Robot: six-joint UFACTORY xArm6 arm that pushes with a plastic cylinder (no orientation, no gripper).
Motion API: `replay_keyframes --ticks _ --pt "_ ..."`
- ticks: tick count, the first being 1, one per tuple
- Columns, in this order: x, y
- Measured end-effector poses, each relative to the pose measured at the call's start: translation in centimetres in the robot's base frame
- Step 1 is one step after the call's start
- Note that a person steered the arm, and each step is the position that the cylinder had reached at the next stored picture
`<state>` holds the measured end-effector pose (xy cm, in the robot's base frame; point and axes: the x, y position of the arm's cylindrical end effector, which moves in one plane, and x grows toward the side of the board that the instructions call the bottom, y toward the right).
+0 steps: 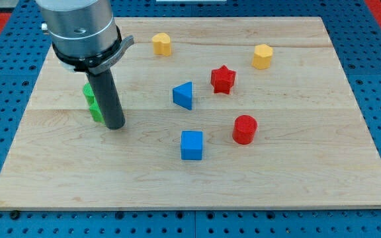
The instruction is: Slide the blue cube to the blue triangle
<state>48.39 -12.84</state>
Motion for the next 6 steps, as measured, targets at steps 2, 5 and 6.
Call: replay_keyframes --ticks 2,5,6 --pt "7.0 4.7" --pt "5.4 13.3" --pt "3.5 13.2"
